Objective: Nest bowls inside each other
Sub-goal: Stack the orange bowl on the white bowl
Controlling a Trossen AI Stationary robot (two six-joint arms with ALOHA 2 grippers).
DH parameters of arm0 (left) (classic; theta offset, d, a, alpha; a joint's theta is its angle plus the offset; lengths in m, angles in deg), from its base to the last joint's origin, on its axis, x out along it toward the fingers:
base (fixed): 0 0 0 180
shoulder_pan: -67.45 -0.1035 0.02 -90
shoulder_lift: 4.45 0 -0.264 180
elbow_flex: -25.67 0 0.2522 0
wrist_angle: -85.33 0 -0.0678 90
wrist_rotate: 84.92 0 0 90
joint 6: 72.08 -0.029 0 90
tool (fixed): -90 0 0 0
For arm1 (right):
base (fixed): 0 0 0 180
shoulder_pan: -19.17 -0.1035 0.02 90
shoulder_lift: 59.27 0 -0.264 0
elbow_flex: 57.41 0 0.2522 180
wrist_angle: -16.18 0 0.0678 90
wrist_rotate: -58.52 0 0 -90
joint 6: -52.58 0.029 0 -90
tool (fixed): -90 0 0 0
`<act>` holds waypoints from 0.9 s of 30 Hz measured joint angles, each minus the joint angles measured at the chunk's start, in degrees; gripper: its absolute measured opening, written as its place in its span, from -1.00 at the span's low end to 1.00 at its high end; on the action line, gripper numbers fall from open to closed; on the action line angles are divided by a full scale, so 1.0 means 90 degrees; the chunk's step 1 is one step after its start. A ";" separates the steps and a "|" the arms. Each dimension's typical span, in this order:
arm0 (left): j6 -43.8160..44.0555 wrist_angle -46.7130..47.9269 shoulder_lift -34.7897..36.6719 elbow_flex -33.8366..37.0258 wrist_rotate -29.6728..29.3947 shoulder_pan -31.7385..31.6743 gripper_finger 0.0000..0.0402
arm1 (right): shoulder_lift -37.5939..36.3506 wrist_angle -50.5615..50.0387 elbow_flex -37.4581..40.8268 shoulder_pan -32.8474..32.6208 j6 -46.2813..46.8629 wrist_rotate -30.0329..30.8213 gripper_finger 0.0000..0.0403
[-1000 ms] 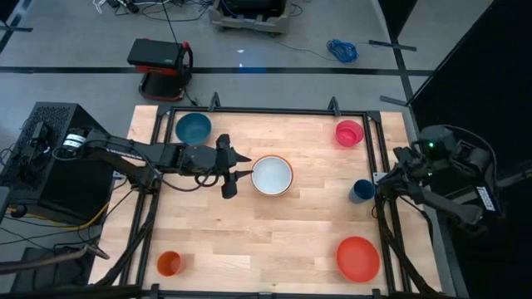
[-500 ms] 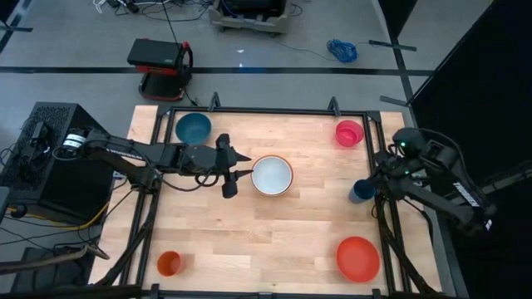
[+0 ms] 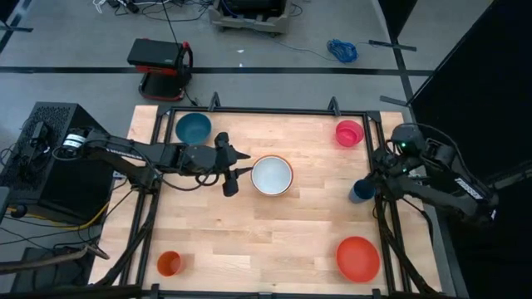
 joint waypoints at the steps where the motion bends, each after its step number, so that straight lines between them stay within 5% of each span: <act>1: -0.0001 0.0000 0.0000 0.0000 -0.0004 0.0000 -0.20 | 0.0103 0.0198 0.0000 -0.0115 0.0048 0.0003 -1.00; 27: 0.0123 0.0002 0.0000 0.0000 -0.0004 0.0000 -0.18 | 0.2292 0.1615 0.0000 -0.6139 0.3079 0.3721 -1.00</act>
